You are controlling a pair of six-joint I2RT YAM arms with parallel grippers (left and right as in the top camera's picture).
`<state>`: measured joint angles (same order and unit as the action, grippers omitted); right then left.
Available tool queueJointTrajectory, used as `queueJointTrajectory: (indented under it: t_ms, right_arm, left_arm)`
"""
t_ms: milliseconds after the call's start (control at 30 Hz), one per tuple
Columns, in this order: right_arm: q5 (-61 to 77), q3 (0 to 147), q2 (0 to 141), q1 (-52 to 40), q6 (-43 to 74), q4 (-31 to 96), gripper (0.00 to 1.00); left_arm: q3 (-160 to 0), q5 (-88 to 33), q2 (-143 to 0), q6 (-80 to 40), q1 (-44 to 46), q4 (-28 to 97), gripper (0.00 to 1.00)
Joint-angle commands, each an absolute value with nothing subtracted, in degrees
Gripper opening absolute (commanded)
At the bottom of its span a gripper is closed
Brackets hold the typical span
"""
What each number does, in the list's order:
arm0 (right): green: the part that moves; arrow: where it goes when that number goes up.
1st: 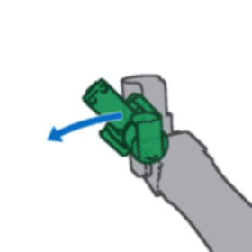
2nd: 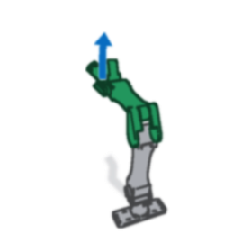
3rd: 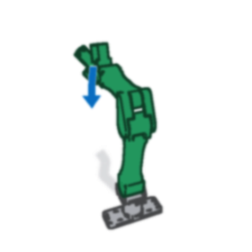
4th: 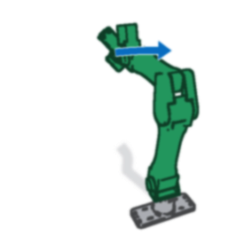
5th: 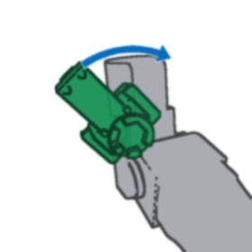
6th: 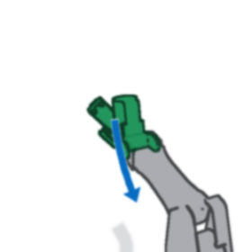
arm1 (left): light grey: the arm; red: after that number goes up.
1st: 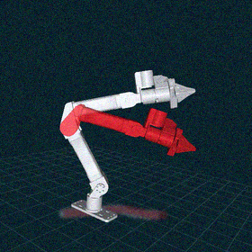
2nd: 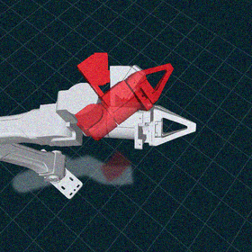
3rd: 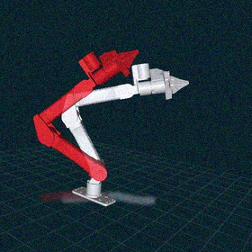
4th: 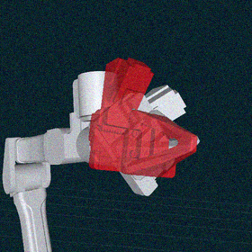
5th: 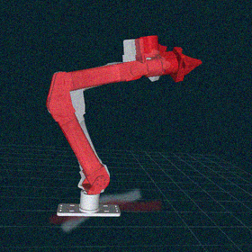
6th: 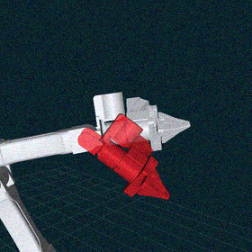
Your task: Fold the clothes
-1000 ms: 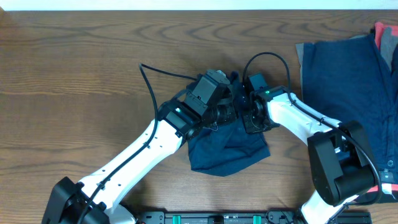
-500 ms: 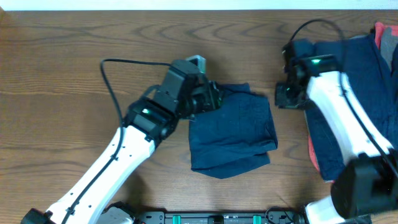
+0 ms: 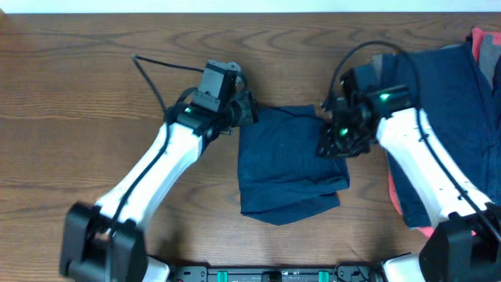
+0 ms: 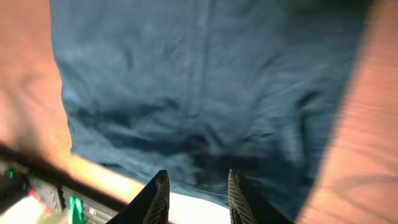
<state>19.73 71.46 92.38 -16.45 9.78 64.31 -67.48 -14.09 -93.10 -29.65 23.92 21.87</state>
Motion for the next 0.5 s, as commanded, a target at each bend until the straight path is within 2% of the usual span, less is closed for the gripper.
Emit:
queueJointTrajectory:
  t_ms: [0, 233, 467]
  right_arm:
    - [26.06, 66.43, 92.75, -19.2, 11.31, 62.48, 0.3]
    - [27.38, 53.69, 92.79, -24.4, 17.1, 53.91, 0.3]
    - [26.57, 42.65, 92.79, -24.91, 24.86, 42.33, 0.29]
  left_arm:
    - [-68.49, -13.21, -98.39, -27.46, 22.72, 19.92, 0.58]
    - [-68.49, -13.23, -106.72, -27.44, 22.13, 19.59, 0.63]
    - [-68.49, -13.21, -111.35, -27.44, 22.13, 26.13, 0.63]
